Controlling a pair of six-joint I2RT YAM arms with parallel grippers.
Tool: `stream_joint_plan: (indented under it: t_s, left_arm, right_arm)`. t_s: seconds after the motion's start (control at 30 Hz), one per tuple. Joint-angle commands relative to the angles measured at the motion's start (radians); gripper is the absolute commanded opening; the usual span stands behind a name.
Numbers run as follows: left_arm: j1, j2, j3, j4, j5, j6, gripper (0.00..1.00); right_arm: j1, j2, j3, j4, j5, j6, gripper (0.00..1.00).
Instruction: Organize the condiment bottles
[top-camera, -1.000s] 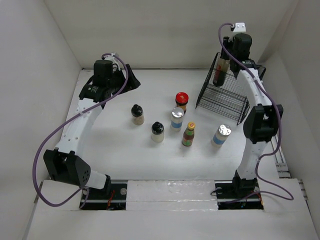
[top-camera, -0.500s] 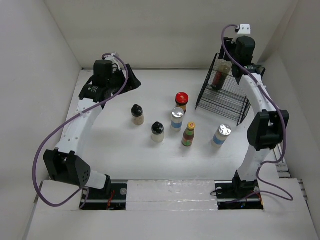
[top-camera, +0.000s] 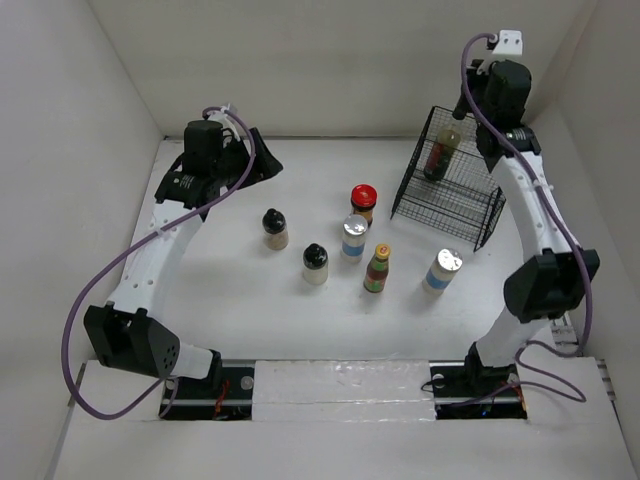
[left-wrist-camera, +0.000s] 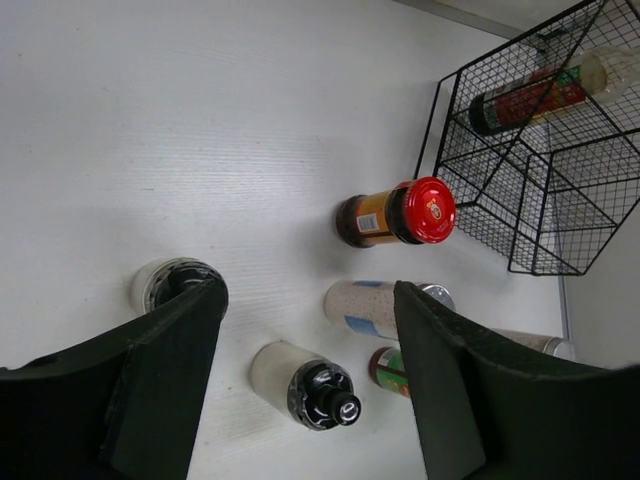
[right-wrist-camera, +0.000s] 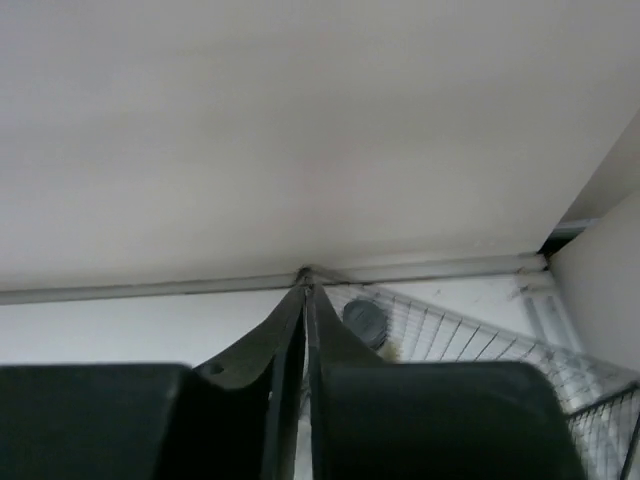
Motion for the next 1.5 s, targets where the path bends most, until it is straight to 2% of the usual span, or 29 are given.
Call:
stream_joint_plan:
  t_s: [0.0, 0.03, 0.07, 0.1, 0.13, 0.17, 0.23, 0.27, 0.3, 0.37, 0.5, 0.7, 0.83, 0.93, 1.03, 1.07, 1.13, 1.4, 1.43, 1.47]
  left_arm:
    - [0.002, -0.038, 0.004, 0.044, 0.026, -0.003, 0.65]
    - [0.002, -0.038, 0.004, 0.044, 0.038, -0.003, 0.59]
    - [0.002, -0.038, 0.004, 0.044, 0.052, -0.003, 0.52]
    - [-0.007, -0.038, 0.004, 0.044, 0.052, -0.012, 0.38]
    - [-0.007, -0.038, 0.004, 0.044, 0.064, -0.013, 0.33]
    - [-0.007, -0.049, 0.004, 0.044, 0.064, -0.013, 0.28]
    - [-0.007, -0.049, 0.004, 0.044, 0.074, -0.013, 0.21]
    - [-0.007, -0.049, -0.006, 0.044, 0.074, -0.013, 0.21]
    - [-0.007, -0.049, -0.006, 0.044, 0.074, -0.013, 0.21]
    - [-0.007, -0.049, -0.006, 0.044, 0.074, -0.013, 0.21]
    - [-0.007, -0.017, 0.004, 0.044, 0.074, -0.013, 0.3]
    - [-0.007, -0.006, 0.004, 0.044, 0.084, -0.013, 0.42]
    - [-0.007, -0.017, 0.004, 0.053, 0.084, -0.003, 0.43]
    - [-0.007, -0.029, -0.02, 0.064, 0.084, -0.014, 0.44]
    - [-0.007, -0.038, -0.029, 0.073, 0.084, -0.014, 0.44]
    - [-0.007, -0.038, -0.029, 0.073, 0.084, -0.023, 0.44]
    - [-0.007, -0.038, -0.039, 0.082, 0.084, -0.023, 0.44]
    - [-0.007, -0.038, -0.048, 0.092, 0.095, -0.023, 0.44]
    - [-0.007, -0.029, -0.048, 0.092, 0.095, -0.023, 0.44]
    - [-0.007, -0.029, -0.048, 0.092, 0.095, -0.023, 0.44]
  right_arm:
    - [0.115, -0.186, -0.119, -0.024, 0.054, 0.023, 0.06]
    - [0.15, -0.273, -0.173, -0.033, 0.064, 0.023, 0.0]
    - [0.189, -0.318, -0.228, -0.033, 0.073, 0.023, 0.0]
    - [0.265, -0.364, -0.284, -0.066, 0.073, 0.023, 0.0]
    - [0.302, -0.459, -0.387, -0.089, 0.082, 0.042, 0.02]
    - [0.336, -0.51, -0.439, -0.115, 0.082, 0.052, 0.12]
    - [0.425, -0.614, -0.54, -0.195, 0.061, 0.063, 0.39]
    - [0.451, -0.71, -0.621, -0.226, 0.039, 0.085, 0.6]
    - [0.473, -0.751, -0.654, -0.261, -0.009, 0.098, 0.68]
    - [0.517, -0.829, -0.716, -0.372, -0.077, 0.12, 0.8]
    - [0.58, -0.851, -0.778, -0.496, -0.165, 0.12, 0.86]
    - [0.635, -0.806, -0.81, -0.434, -0.13, 0.094, 0.89]
    - [0.635, -0.75, -0.842, -0.375, -0.13, 0.085, 0.88]
    - [0.635, -0.74, -0.87, -0.341, -0.061, 0.085, 0.86]
    - [0.635, -0.731, -0.902, -0.266, -0.041, 0.085, 0.81]
    - [0.635, -0.722, -0.918, -0.246, -0.041, 0.085, 0.75]
    - [0.635, -0.713, -0.918, -0.208, -0.041, 0.085, 0.69]
    - [0.655, -0.659, -0.947, -0.14, -0.027, 0.085, 0.66]
    - [0.655, -0.647, -0.956, -0.13, -0.018, 0.085, 0.61]
    - [0.655, -0.635, -0.956, -0.13, -0.007, 0.085, 0.61]
